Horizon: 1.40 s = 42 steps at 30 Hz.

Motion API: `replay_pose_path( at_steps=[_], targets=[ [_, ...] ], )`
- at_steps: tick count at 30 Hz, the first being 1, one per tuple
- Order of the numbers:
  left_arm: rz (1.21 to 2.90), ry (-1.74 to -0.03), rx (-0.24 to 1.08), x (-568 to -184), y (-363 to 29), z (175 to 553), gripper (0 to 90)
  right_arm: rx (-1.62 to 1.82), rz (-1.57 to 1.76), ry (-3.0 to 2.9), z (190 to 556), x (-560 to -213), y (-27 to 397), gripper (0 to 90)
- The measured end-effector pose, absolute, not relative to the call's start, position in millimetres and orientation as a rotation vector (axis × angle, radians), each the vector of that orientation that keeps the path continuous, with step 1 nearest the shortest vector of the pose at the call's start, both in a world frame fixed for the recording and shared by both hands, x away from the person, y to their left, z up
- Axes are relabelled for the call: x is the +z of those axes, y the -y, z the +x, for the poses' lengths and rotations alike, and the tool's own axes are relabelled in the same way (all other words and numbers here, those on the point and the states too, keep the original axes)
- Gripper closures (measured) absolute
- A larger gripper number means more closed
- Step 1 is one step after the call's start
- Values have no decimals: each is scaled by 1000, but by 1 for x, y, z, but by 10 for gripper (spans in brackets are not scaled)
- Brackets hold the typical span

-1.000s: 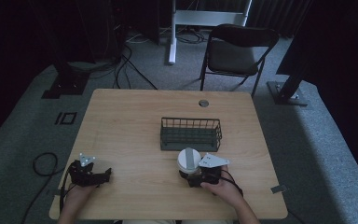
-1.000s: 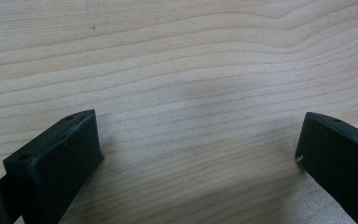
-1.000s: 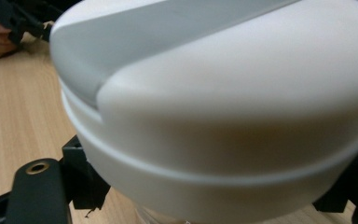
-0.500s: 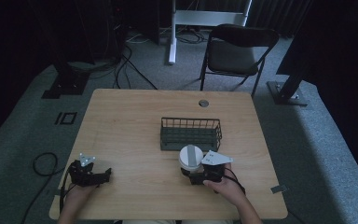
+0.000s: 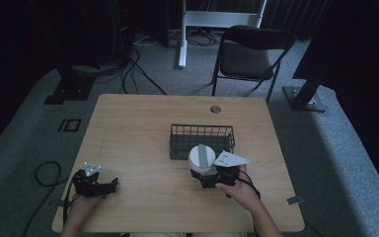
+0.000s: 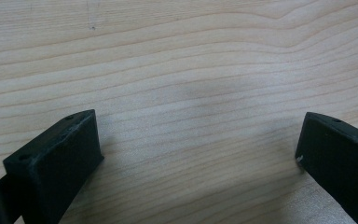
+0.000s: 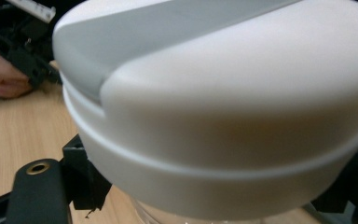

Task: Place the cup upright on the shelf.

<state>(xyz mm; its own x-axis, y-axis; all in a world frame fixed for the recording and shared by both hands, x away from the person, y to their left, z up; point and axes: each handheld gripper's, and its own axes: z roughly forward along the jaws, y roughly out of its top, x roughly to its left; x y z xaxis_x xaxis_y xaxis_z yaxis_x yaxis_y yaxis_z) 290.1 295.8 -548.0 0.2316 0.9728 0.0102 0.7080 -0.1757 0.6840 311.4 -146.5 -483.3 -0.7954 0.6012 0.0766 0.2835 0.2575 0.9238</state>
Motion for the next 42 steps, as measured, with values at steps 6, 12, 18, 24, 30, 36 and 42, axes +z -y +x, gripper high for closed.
replay_pose_path(
  at_steps=[6,12,18,24,30,36,42],
  targets=[
    [1954,-1537,619,-548,-296,290,1,1553,823,-2192,321,-461,142,181],
    [1954,-1537,619,-548,-296,290,1,1538,848,-2135,331,-443,136,181],
    [1954,-1537,620,-548,-296,290,1,1513,889,-2090,341,-435,132,181],
    [1954,-1537,620,-548,-296,290,1,1486,933,-2027,356,-427,131,181],
    [1955,-1537,619,-548,-296,290,1,1441,1020,-1974,372,-423,132,181],
    [1953,-1538,619,-548,-296,290,1,1393,1115,-1960,385,-424,132,181],
    [1954,-1537,620,-548,-296,290,1,1295,1204,-1917,394,-430,127,181]
  ],
)
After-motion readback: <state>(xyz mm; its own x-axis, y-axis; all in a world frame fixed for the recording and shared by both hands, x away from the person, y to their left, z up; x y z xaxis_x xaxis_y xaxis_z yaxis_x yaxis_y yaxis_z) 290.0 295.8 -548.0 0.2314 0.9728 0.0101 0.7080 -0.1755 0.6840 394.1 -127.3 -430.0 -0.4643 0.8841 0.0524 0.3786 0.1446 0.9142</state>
